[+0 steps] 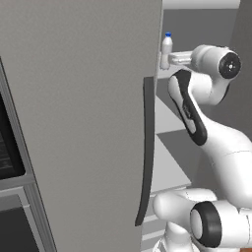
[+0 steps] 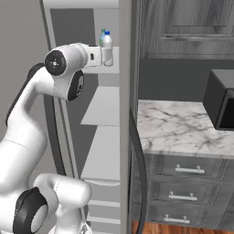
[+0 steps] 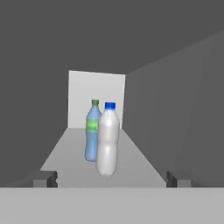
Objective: Take the bottled waters from the counter and place them in the freezer to freeze. Close the freezer door after placing the bottles.
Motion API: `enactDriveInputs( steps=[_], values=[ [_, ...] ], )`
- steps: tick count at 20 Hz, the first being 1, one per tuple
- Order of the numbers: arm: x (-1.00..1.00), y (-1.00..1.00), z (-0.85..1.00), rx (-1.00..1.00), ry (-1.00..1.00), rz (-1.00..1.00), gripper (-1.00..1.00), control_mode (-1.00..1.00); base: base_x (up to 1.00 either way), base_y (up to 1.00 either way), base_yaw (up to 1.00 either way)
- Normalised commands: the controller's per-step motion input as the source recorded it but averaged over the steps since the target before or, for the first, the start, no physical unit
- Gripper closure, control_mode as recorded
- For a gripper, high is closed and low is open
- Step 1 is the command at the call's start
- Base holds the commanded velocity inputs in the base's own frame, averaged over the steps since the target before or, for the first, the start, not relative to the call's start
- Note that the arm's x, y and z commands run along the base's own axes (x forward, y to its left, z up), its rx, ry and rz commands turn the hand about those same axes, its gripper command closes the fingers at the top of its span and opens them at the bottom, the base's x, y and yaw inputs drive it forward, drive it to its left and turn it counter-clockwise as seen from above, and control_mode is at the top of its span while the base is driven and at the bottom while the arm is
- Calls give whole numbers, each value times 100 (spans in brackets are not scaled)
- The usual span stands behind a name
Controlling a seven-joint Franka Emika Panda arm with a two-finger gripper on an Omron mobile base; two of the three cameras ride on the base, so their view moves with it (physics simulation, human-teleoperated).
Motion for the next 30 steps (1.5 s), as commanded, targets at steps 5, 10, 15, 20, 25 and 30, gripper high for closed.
enactDriveInputs(
  steps=[5,10,15,20,25,30],
  values=[
    [-100,3,10,1,1,-13,-100,-100,0,0,0],
    [-86,4,10,1,16,-7,-100,-100,0,0,0],
    [-49,1,-8,5,36,0,-100,-100,0,0,0],
    [-82,20,-34,0,26,0,-100,-100,0,0,0],
    [-93,26,-25,3,21,0,-100,-100,0,0,0],
    [-87,13,-21,12,11,0,-100,-100,0,0,0]
  ],
)
